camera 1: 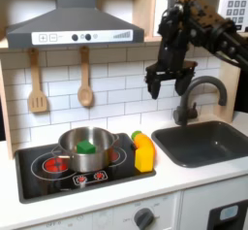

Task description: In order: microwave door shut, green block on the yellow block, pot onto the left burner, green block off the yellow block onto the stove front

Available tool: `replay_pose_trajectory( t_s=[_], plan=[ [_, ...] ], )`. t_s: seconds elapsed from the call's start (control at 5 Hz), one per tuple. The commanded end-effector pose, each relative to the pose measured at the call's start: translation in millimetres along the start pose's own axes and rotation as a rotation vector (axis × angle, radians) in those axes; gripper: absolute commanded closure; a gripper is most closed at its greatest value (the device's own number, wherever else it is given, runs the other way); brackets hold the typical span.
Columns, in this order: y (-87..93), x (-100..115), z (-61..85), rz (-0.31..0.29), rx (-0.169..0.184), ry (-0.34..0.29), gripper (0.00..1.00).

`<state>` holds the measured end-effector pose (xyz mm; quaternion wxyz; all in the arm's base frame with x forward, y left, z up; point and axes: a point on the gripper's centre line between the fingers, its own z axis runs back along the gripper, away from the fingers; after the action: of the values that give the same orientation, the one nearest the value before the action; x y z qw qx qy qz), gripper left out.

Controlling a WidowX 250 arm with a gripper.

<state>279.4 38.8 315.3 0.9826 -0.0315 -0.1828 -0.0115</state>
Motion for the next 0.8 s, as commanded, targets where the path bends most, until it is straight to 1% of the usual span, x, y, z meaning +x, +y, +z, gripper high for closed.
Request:
replay_pose_trajectory(
  t_s=[0.0, 0.2, 0.4, 0.6],
  plan=[
    [20.6, 33, -16.1, 0.104, 0.063, -0.017, 0.0],
    [30.6, 37, -17.5, 0.122, 0.093, 0.0, 0.0],
    [31.0, 29, -14.2, 0.089, 0.113, 0.042, 0.0],
    [26.7, 12, -7.9, 0.044, 0.113, 0.067, 0.0]
  ],
)
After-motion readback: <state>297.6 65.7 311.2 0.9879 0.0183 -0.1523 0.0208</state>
